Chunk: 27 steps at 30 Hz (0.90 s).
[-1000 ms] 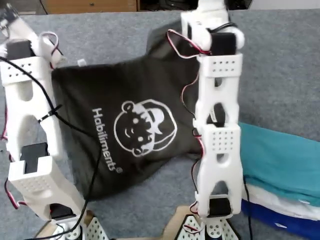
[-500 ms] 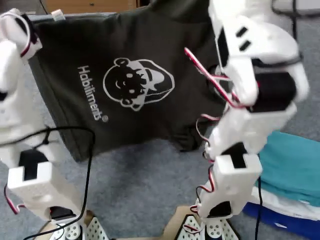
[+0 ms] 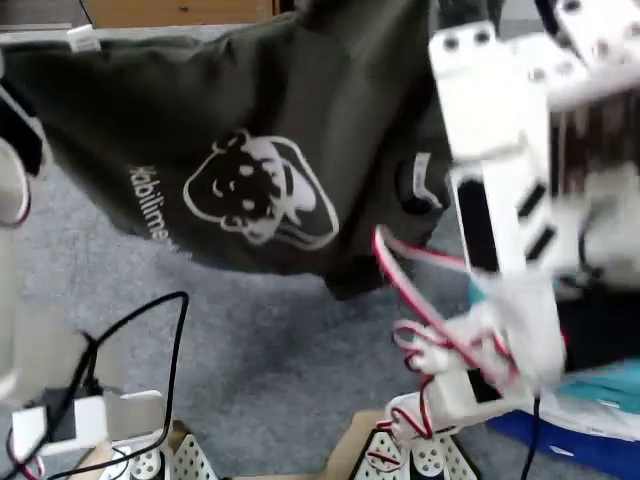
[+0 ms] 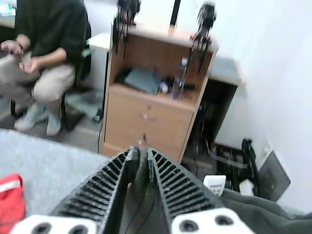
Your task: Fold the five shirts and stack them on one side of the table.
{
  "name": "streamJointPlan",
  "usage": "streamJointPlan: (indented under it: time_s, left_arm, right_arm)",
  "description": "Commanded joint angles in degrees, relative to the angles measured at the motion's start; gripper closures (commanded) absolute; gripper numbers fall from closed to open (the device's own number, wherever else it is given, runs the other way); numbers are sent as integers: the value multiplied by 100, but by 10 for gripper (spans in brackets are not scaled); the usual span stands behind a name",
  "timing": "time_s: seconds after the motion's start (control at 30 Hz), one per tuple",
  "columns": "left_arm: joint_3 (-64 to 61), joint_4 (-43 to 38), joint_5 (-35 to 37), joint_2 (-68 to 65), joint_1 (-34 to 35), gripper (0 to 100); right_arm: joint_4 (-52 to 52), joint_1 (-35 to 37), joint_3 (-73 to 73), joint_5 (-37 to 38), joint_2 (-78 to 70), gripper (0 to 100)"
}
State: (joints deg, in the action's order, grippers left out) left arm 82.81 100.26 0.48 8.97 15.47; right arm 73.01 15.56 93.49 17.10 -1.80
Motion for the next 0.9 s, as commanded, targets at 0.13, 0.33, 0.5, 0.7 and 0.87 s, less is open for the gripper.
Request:
streamJointPlan:
  time_s: [0.13,0.33,0.5,0.7,0.87]
  left_arm:
    - [105,53,-53,901,53,981]
    - [105,53,-396,1059,53,981]
    - [132,53,-448,1077,53,981]
    - [-440,53,-431,1508,44,981]
    - [-2286,53,-440,2018,44,981]
  right_arm:
    - [-1064,-259,101,176,708,995]
    - [-1081,-418,101,167,760,995]
    - [-870,-418,101,176,945,995]
    - [-352,-391,101,167,1121,995]
    - [-62,-382,4,-44,1112,995]
